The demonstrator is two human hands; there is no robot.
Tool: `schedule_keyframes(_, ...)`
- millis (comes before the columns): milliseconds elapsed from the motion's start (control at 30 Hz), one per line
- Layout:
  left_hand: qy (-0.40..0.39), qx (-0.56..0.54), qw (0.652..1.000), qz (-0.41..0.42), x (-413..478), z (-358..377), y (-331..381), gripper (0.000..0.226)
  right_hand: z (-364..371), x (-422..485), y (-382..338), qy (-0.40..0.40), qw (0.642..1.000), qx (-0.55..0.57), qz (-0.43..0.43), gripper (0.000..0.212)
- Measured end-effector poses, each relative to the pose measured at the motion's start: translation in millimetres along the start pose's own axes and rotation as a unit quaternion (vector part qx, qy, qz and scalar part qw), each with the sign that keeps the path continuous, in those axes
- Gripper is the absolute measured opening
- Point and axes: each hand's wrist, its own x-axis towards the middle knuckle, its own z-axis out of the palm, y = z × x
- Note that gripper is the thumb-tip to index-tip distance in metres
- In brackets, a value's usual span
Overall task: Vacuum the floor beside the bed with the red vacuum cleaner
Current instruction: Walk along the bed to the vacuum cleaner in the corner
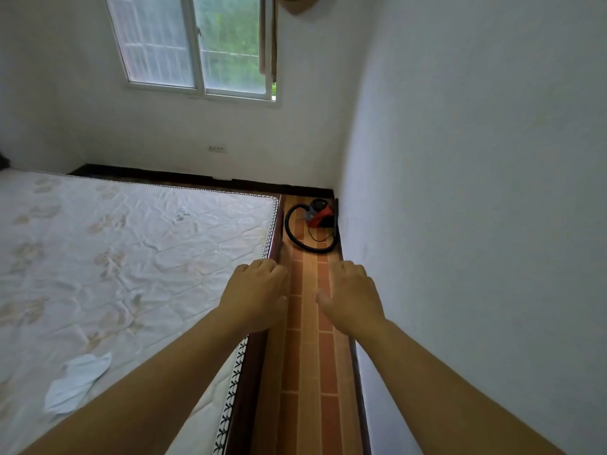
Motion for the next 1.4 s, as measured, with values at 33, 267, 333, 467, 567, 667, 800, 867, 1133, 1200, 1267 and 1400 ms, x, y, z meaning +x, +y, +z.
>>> schedule_keyframes(33, -0.005, 0.003, 1.0, -0.002, 17, 5, -2, 0.043, 8, 16, 7, -0.008, 1.0, 0.01, 0.001, 0.051)
schedule_keyframes(267, -0.036, -0.025, 0.998, -0.038, 129, 32, -16, 0.057, 29, 139, 46, -0.036, 0.999, 0.036, 0.017, 0.05)
schedule_keyframes(333, -0.04, -0.031, 0.997, -0.053, 152, 42, -27, 0.057, 37, 170, 51, -0.044, 0.998, 0.048, 0.014, 0.05)
schedule_keyframes(467, -0.043, -0.057, 0.994, -0.08, 196, 60, -57, 0.053, 53, 224, 54, -0.072, 0.996, 0.053, 0.004, 0.061)
schedule_keyframes(567, -0.043, -0.075, 0.992, -0.088, 236, 73, -82, 0.052, 68, 272, 59, -0.075, 0.996, 0.05, 0.004, 0.062)
schedule_keyframes(667, -0.043, -0.08, 0.992, -0.084, 288, 86, -105, 0.053, 82, 321, 63, -0.076, 0.996, 0.05, 0.022, 0.061)
schedule_keyframes(800, -0.041, -0.104, 0.992, -0.064, 360, 92, -132, 0.053, 90, 383, 65, -0.082, 0.995, 0.022, 0.044, 0.05)
schedule_keyframes(867, -0.037, -0.117, 0.991, -0.056, 394, 88, -143, 0.052, 90, 415, 67, -0.084, 0.995, 0.009, 0.055, 0.041)
schedule_keyframes(1133, -0.033, -0.123, 0.992, -0.026, 514, 92, -168, 0.034, 95, 526, 95, -0.069, 0.993, 0.017, 0.093, 0.054)
schedule_keyframes(1200, -0.036, -0.128, 0.991, -0.025, 544, 103, -172, 0.035, 109, 553, 104, -0.077, 0.992, 0.024, 0.099, 0.055)
schedule_keyframes(1267, -0.041, -0.13, 0.99, -0.028, 573, 114, -175, 0.038, 122, 581, 115, -0.079, 0.992, 0.03, 0.096, 0.053)
schedule_keyframes(1400, -0.061, -0.119, 0.99, -0.035, 638, 136, -178, 0.038, 137, 649, 145, -0.071, 0.993, 0.051, 0.084, 0.046)
